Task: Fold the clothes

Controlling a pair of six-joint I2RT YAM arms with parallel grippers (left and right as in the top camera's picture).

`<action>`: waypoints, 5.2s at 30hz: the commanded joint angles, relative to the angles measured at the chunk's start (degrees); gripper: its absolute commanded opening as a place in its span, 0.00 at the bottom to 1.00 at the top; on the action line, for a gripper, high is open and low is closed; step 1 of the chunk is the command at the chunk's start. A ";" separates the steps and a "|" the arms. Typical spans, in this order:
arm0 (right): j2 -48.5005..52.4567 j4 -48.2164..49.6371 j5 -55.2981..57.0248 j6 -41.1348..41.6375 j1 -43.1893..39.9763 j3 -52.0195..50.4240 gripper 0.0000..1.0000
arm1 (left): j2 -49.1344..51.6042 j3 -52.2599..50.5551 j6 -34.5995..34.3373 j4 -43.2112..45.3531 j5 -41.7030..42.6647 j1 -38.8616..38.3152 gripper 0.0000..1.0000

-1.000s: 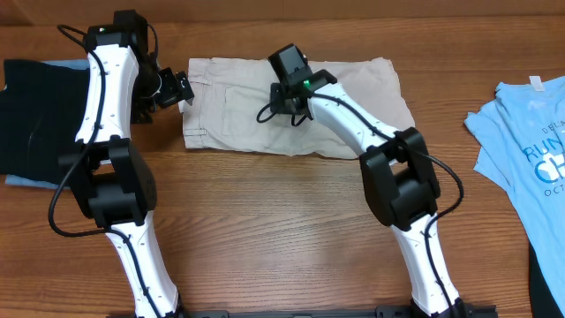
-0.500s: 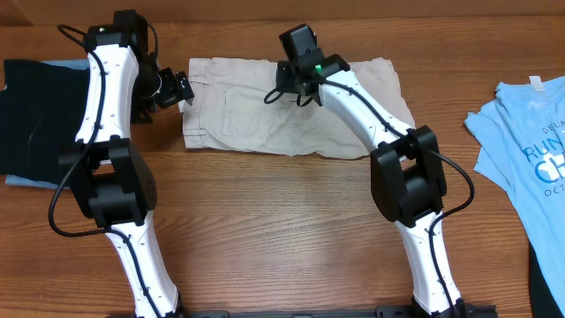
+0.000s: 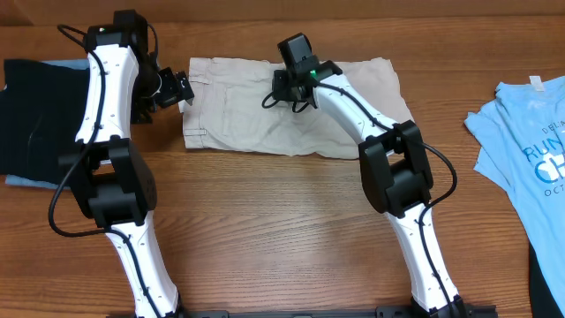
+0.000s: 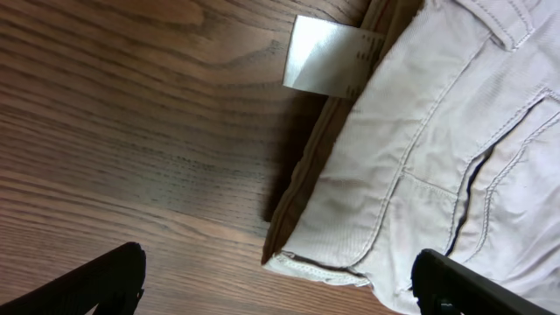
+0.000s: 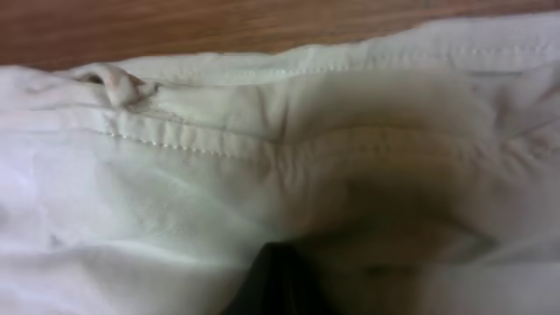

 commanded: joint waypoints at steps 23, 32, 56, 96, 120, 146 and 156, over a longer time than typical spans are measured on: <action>-9.33 -10.88 2.32 -0.35 -5.79 20.33 0.12 | 0.46 -0.48 0.00 0.00 0.39 0.31 1.00; -18.56 -46.88 5.07 -6.64 -27.39 20.09 0.15 | 0.46 -0.48 0.00 -0.02 0.39 0.31 1.00; -16.92 -59.74 -5.03 -13.73 -35.87 20.06 1.00 | 0.46 -0.48 0.00 2.47 0.39 0.35 1.00; -16.63 -45.22 -11.37 -13.27 -19.98 7.61 0.79 | 2.40 -16.81 0.42 22.27 -3.63 -8.33 1.00; -16.31 -15.21 -20.39 -11.30 -4.83 -8.13 0.04 | 2.84 -13.03 1.51 17.73 -2.62 -8.15 0.04; -6.19 4.22 -29.99 0.07 -0.57 -15.85 0.04 | 2.84 18.88 13.73 -0.11 -14.69 -19.80 0.04; -6.19 6.56 -31.06 3.39 -9.22 -8.52 0.04 | 2.84 19.65 15.39 -1.64 -14.86 -23.10 0.04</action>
